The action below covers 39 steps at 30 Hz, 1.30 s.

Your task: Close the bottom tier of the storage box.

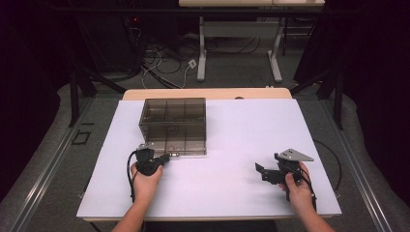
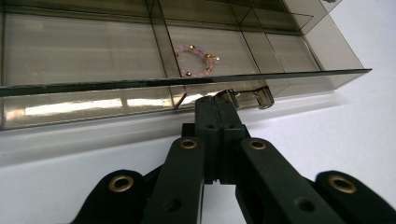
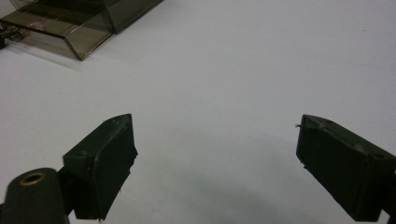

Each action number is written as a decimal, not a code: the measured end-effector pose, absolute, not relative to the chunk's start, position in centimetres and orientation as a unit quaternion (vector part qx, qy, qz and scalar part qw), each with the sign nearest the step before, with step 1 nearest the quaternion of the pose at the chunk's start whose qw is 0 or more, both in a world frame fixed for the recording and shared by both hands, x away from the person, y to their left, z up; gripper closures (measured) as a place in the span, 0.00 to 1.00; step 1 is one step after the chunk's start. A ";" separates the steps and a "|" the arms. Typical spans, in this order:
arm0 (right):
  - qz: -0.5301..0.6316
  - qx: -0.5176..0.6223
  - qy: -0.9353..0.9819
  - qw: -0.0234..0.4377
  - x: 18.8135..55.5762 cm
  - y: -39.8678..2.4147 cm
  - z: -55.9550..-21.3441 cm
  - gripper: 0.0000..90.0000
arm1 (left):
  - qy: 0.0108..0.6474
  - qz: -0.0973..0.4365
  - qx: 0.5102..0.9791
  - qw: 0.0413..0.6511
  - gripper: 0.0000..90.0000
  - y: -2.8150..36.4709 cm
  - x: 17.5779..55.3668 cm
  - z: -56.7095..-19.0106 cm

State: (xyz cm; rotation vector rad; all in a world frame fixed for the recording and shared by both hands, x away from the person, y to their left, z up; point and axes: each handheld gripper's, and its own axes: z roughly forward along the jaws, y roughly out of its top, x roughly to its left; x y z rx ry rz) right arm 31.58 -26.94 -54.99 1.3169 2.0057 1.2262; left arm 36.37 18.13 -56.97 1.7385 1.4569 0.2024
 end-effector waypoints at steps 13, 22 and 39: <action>0.443 0.479 0.726 0.218 31.6 -27.0 -55.1 0.13 | 0.591 0.068 0.684 0.422 1.00 18.4 37.2 -56.9; 0.442 0.477 0.727 0.220 31.5 -27.0 -55.0 0.13 | 0.594 0.068 0.683 0.419 1.00 18.4 37.6 -56.9; 0.443 0.476 0.726 0.222 31.5 -27.0 -55.0 0.13 | 0.604 0.070 0.676 0.417 1.00 18.1 38.9 -56.6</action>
